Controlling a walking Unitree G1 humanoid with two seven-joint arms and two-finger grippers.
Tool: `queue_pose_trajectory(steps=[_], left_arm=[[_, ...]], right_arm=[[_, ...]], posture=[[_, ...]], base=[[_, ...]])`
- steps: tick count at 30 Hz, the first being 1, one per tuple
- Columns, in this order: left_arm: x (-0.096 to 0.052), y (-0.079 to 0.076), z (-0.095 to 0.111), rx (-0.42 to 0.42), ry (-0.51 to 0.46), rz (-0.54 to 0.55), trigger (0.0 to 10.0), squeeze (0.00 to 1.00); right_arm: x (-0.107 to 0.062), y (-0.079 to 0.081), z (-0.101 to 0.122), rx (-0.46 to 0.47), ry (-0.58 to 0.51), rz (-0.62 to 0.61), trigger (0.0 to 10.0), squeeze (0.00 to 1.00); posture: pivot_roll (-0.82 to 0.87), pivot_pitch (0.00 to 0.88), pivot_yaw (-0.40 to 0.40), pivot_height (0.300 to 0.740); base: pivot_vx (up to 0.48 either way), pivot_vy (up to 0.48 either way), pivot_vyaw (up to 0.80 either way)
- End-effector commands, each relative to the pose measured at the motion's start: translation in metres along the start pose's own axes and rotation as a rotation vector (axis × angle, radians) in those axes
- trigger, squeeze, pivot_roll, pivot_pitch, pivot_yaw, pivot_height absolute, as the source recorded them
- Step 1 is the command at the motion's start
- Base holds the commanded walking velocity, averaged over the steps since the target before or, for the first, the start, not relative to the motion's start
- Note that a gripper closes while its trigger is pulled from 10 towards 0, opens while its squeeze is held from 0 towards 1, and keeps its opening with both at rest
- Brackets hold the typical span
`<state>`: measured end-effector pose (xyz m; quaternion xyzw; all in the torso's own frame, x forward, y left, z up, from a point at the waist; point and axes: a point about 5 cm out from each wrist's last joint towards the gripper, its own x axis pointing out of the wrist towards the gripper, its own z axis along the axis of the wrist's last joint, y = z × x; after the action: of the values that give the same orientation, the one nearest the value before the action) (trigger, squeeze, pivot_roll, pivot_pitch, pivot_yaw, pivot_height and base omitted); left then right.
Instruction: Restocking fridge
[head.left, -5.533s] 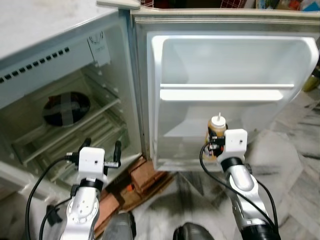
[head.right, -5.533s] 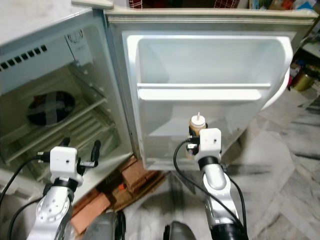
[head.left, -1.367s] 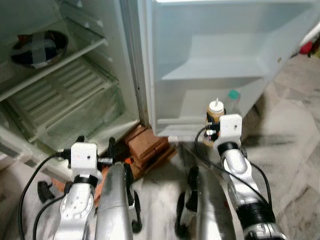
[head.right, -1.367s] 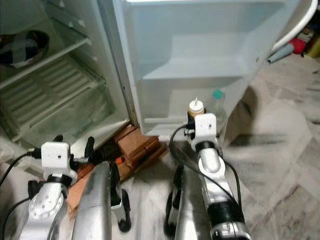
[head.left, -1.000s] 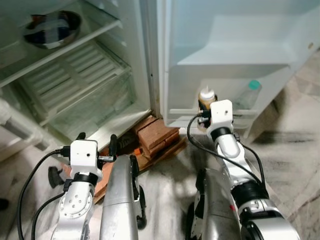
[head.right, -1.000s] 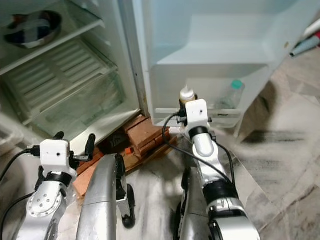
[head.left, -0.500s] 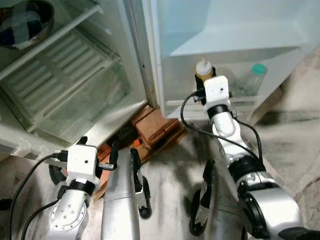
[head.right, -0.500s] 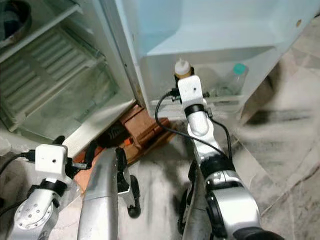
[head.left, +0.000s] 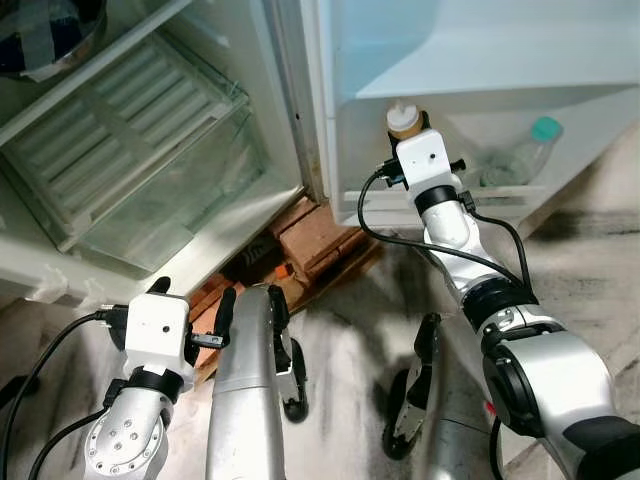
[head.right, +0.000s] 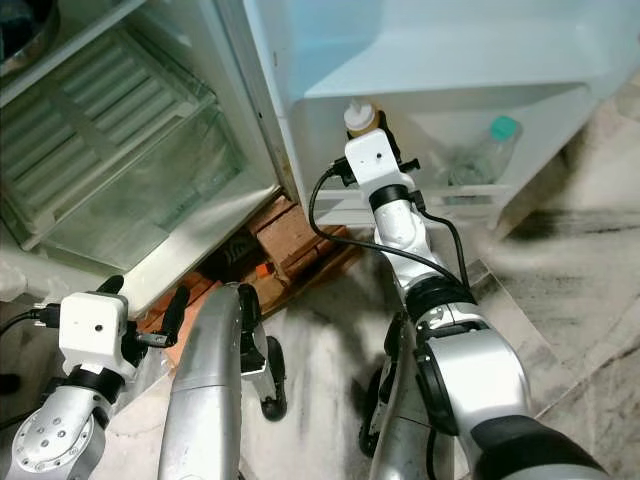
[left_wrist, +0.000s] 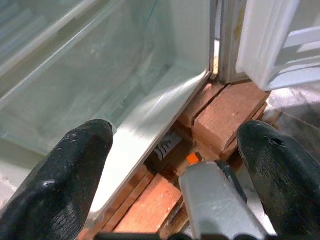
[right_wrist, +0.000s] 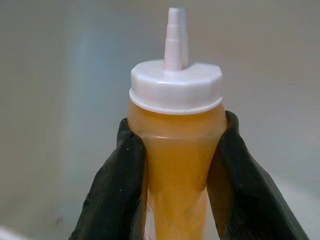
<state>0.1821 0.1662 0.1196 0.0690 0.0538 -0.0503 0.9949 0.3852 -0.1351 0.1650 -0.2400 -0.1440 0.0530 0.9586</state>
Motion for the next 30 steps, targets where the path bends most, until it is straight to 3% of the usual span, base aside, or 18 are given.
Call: queue_pose_trajectory(steps=[1, 7, 16, 19, 30], left_arm=[[-0.006, 0.005, -0.003, 0.006, 0.032, 0.005, 10.0, 0.0], [-0.005, 0.0, -0.003, 0.001, 0.036, -0.004, 10.0, 0.0], [-0.003, 0.0, -0.003, -0.001, 0.039, -0.012, 10.0, 0.0], [-0.001, 0.0, -0.003, 0.0, 0.037, -0.011, 10.0, 0.0], [0.003, -0.002, -0.004, 0.0, 0.037, -0.015, 10.0, 0.0]], right_arm=[[-0.011, 0.007, -0.019, -0.031, 0.09, 0.033, 10.0, 0.0], [-0.017, 0.006, -0.034, -0.035, 0.194, 0.037, 10.0, 0.0], [-0.017, -0.002, -0.033, -0.037, 0.157, 0.002, 10.0, 0.0], [-0.016, -0.009, -0.032, -0.08, 0.161, -0.035, 10.0, 0.0], [-0.026, -0.042, -0.049, -0.028, 0.251, -0.262, 10.0, 0.0]], posture=[[0.34, 0.399, 0.111, 0.556], [0.34, 0.4, 0.112, 0.556], [0.33, 0.401, 0.116, 0.556], [0.33, 0.399, 0.116, 0.556], [0.32, 0.386, 0.111, 0.556]], base=[[0.0, 0.0, 0.0], [0.0, 0.0, 0.0], [0.0, 0.0, 0.0], [0.0, 0.0, 0.0], [0.0, 0.0, 0.0]])
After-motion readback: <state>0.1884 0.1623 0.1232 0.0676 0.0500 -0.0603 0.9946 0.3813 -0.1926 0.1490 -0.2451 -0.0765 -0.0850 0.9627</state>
